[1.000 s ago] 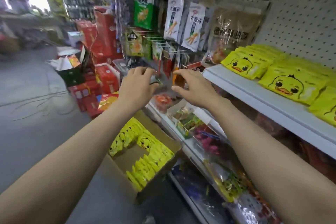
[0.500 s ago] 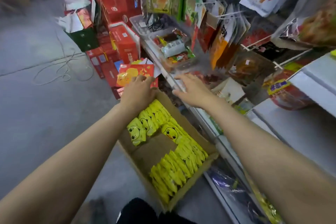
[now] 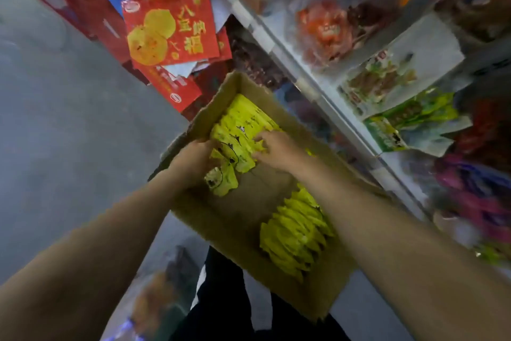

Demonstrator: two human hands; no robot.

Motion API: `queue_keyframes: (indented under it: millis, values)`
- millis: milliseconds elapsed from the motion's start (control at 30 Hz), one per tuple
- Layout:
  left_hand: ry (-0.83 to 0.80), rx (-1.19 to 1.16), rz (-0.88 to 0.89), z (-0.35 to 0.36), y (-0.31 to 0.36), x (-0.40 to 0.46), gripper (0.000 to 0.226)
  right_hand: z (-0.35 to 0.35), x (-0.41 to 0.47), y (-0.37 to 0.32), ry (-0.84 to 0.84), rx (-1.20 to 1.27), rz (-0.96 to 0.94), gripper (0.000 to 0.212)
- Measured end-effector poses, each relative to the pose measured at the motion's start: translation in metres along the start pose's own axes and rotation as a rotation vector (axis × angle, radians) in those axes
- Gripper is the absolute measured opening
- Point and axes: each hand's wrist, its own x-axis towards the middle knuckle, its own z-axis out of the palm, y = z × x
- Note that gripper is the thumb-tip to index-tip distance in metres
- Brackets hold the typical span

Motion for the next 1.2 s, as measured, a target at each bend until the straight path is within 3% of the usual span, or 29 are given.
queue_keyframes:
  millis: [100, 233, 333, 533, 633, 767, 933, 1000, 1200]
  values:
    - [-0.129, -0.073, 0.025, 0.022, -0.024, 0.029, 0.052, 0.029, 0.034, 0.001, -0.023, 0.074, 0.064, 0.044]
    - [-0.184, -0.058, 0.120, 0.047, -0.042, 0.056, 0.060, 0.056, 0.064, 0.002, -0.053, 0.088, 0.120, 0.048]
    - [-0.157, 0.045, 0.095, 0.062, -0.049, 0.065, 0.069, 0.070, 0.077, 0.002, -0.037, 0.050, 0.132, 0.055]
    - [-0.010, 0.412, 0.183, 0.082, -0.055, 0.066, 0.051, 0.090, 0.093, -0.008, 0.068, -0.055, 0.183, 0.055]
    - [-0.229, 0.307, 0.082, 0.087, -0.062, 0.068, 0.044, 0.093, 0.097, -0.014, 0.081, -0.136, 0.198, 0.041]
    - [-0.297, 0.072, 0.059, 0.077, -0.058, 0.060, 0.006, 0.080, 0.090, -0.011, 0.051, 0.081, 0.239, 0.015]
    - [-0.323, -0.208, -0.015, 0.056, -0.041, 0.040, 0.024, 0.054, 0.044, 0.006, 0.121, 0.350, 0.291, 0.017]
    - [-0.314, -0.239, -0.036, 0.044, -0.030, 0.030, 0.018, 0.040, 0.023, 0.011, 0.171, 0.366, 0.299, 0.014]
    - [-0.247, -0.265, 0.052, 0.008, 0.015, -0.012, 0.027, 0.002, -0.040, 0.030, 0.302, 0.359, 0.246, 0.024]
